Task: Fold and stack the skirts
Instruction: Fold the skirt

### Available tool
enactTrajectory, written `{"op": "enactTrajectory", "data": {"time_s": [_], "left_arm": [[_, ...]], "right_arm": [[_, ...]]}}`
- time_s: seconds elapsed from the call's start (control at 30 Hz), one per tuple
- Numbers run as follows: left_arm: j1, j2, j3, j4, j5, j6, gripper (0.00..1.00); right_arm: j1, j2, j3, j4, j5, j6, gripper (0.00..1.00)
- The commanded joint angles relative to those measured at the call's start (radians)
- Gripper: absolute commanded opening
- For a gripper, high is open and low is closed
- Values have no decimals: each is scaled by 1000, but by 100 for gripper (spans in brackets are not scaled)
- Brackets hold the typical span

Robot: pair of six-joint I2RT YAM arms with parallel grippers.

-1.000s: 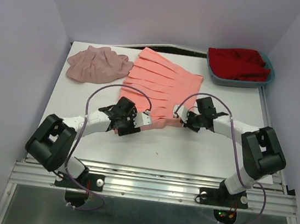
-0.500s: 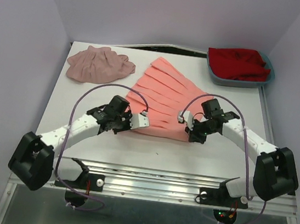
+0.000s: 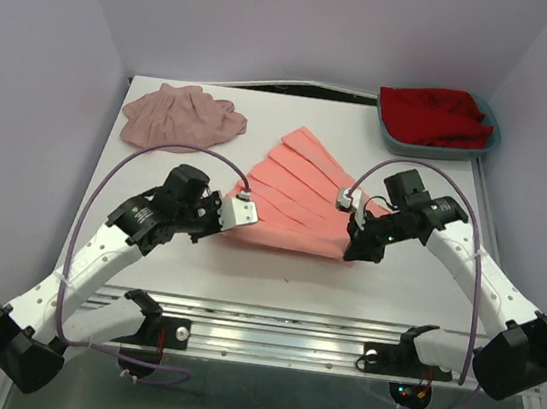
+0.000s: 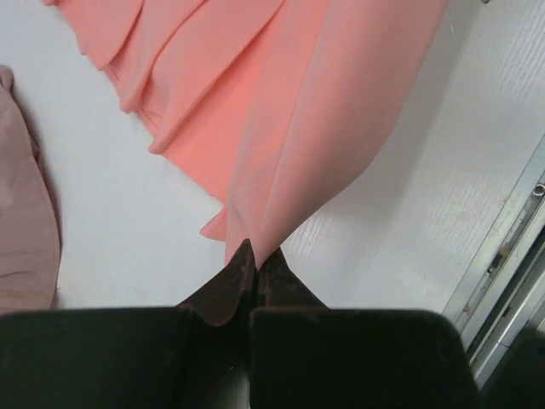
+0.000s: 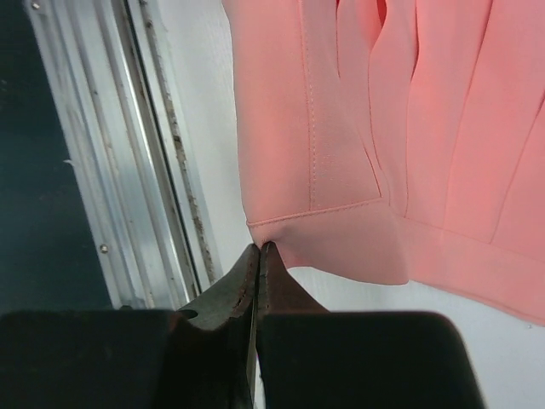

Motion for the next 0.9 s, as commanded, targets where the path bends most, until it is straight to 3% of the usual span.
{"op": "enactTrajectory", "data": {"time_s": [0.0, 0.2, 0.47, 0.63, 0.87], "left_arm": [[4, -62, 99, -80, -12, -52, 0], [4, -71, 171, 1, -118, -53, 0], [4, 146, 234, 265, -191, -20, 0], [4, 333, 330, 370, -182, 0, 0], [4, 585, 612, 424, -135, 31, 0]], "right_arm": [[5, -40, 82, -109, -110, 76, 1], [5, -51, 95, -102, -143, 154, 1], [-15, 18, 73, -109, -141, 146, 1], [-138, 55, 96, -157, -130, 48, 1], [-354, 209, 176, -356, -160, -191, 1]]}}
